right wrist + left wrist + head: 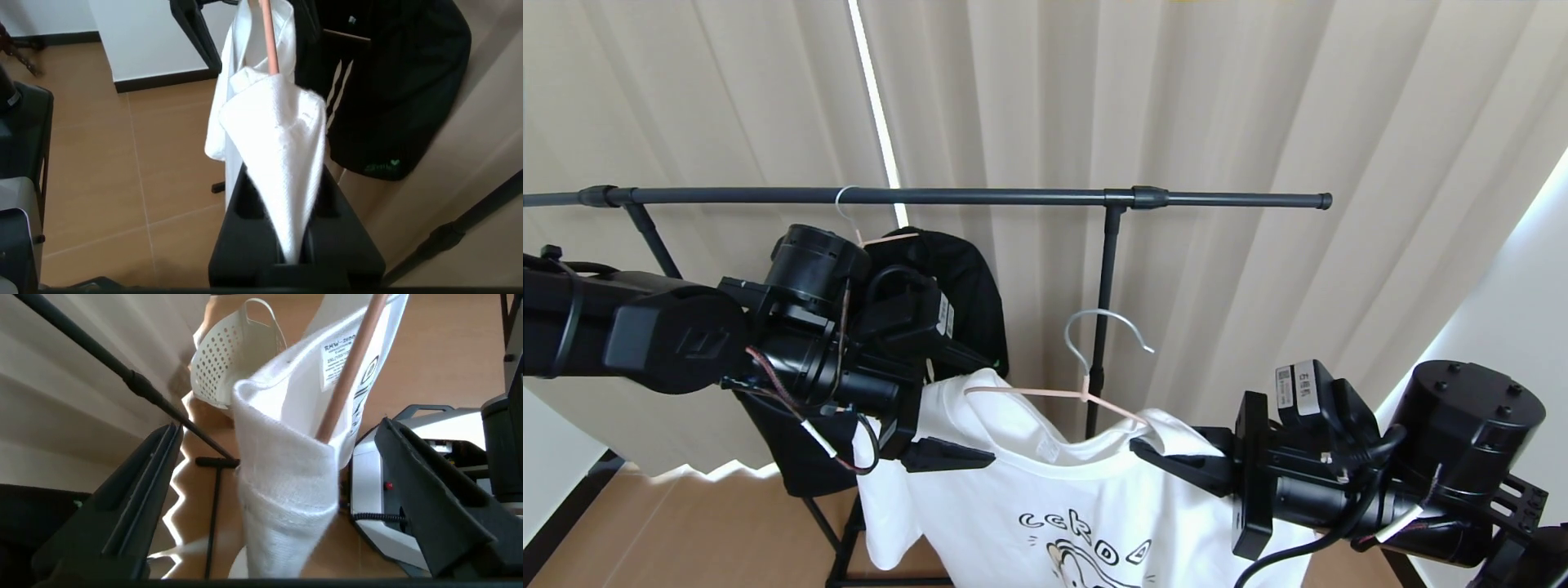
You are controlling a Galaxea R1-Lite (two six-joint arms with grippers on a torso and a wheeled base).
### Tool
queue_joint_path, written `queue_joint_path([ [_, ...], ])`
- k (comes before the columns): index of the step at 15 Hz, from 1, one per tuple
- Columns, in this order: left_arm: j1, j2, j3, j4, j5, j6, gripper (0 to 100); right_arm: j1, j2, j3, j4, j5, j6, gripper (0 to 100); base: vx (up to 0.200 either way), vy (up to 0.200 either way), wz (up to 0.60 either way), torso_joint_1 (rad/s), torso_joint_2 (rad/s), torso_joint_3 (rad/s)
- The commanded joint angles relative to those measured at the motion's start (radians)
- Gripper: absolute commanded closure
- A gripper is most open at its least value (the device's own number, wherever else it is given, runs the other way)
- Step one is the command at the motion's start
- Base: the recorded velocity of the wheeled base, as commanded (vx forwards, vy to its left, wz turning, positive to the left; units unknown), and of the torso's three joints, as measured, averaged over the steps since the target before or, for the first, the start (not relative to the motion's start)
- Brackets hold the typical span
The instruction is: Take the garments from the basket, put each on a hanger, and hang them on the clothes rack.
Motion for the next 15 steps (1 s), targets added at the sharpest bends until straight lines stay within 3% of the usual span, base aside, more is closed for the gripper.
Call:
queue_joint_path([
  [1, 0.000, -0.002, 0.008, 0.000, 0.000, 0.000, 0, 0.004, -0.004, 0.002, 0.000, 0.001, 0.000, 100, 0.000, 0.000, 0.00, 0.000, 0.00, 0.000],
  [2, -0.001, -0.001, 0.008, 0.000, 0.000, 0.000, 100, 0.004, -0.004, 0.002, 0.000, 0.001, 0.000, 100, 0.000, 0.000, 0.00, 0.000, 0.00, 0.000],
  [15, 0.005, -0.030, -0.032, -0.009, 0.055, -0.039, 100, 0.021, -0.004, 0.002, 0.002, -0.001, 0.000, 100, 0.000, 0.000, 0.00, 0.000, 0.00, 0.000],
])
